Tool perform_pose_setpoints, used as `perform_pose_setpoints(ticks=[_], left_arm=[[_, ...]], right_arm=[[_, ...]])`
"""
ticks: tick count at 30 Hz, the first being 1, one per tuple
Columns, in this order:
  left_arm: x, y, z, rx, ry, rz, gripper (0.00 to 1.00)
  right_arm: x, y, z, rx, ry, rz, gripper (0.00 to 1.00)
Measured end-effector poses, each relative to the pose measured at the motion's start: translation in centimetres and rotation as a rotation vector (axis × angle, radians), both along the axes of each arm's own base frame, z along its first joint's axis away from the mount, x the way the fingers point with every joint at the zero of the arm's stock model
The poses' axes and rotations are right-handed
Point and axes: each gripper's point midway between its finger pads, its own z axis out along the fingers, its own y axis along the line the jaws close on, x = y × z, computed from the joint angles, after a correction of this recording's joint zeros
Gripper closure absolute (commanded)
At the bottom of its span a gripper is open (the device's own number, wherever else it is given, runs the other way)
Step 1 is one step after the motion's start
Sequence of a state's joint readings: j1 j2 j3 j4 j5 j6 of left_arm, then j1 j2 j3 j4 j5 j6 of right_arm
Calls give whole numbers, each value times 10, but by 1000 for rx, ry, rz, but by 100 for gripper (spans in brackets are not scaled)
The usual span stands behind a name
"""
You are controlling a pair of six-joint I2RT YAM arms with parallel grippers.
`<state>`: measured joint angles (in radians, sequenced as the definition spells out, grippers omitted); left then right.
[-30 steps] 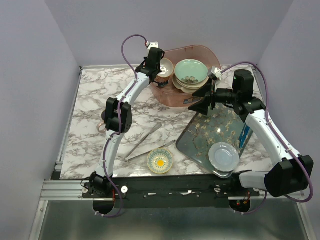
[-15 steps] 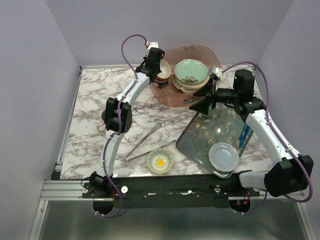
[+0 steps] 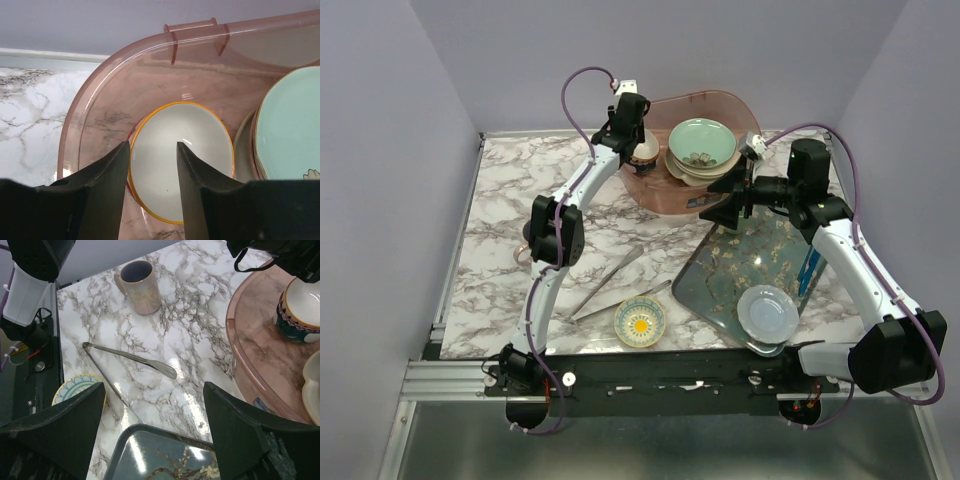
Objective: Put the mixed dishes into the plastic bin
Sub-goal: Place the bowl in the plastic bin, then pick up the bowl from the center of the board.
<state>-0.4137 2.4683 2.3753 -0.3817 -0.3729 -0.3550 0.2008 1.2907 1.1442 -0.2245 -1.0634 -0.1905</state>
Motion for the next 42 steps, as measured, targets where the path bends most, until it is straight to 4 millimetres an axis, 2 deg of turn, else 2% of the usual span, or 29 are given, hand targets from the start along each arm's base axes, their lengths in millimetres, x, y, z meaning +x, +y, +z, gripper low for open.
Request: perform_pose_setpoints(ticks=[4, 6, 9, 12, 15, 20, 24, 25, 28, 35, 37, 40, 41, 42], left_arm=[[-2, 2, 14, -7, -16, 3, 32], [-4, 4, 28, -14, -31, 4, 25], [-10, 8, 61, -39, -72, 3, 15], [-22, 10, 94, -69, -109, -10, 10], [-45, 10, 135, -111, -152, -58, 6], [-81, 5, 187, -178, -212, -163, 5], [-113, 2, 214, -216, -240, -247, 4], [-124, 2, 218, -224, -240, -271, 1], [-151, 8, 235, -241, -270, -301, 1], [-245, 35, 242, -263, -313, -379, 1], [-269, 45, 234, -256, -326, -389, 1], [-296, 59, 204, -223, -306, -392, 1], [-304, 64, 195, -211, -303, -391, 1], [-312, 69, 178, -190, -285, -384, 1]], right_arm=[[0, 0, 0, 0, 0, 0, 13], [0, 0, 0, 0, 0, 0, 12], [0, 0, 0, 0, 0, 1, 13], [0, 0, 0, 1, -1, 1, 12], [0, 0, 0, 1, 0, 3, 12], [-5, 1, 0, 7, -12, 34, 6], [-12, 3, -1, 16, -30, 87, 0], [-15, 4, -3, 18, -36, 104, 0], [-23, 9, -10, 15, -51, 153, 0], [-52, 36, -31, -32, -83, 288, 0], [-64, 48, -41, -64, -84, 334, 0], [-85, 66, -63, -129, -78, 395, 0], [-96, 72, -75, -156, -69, 422, 0], [-110, 76, -93, -198, -47, 448, 0]])
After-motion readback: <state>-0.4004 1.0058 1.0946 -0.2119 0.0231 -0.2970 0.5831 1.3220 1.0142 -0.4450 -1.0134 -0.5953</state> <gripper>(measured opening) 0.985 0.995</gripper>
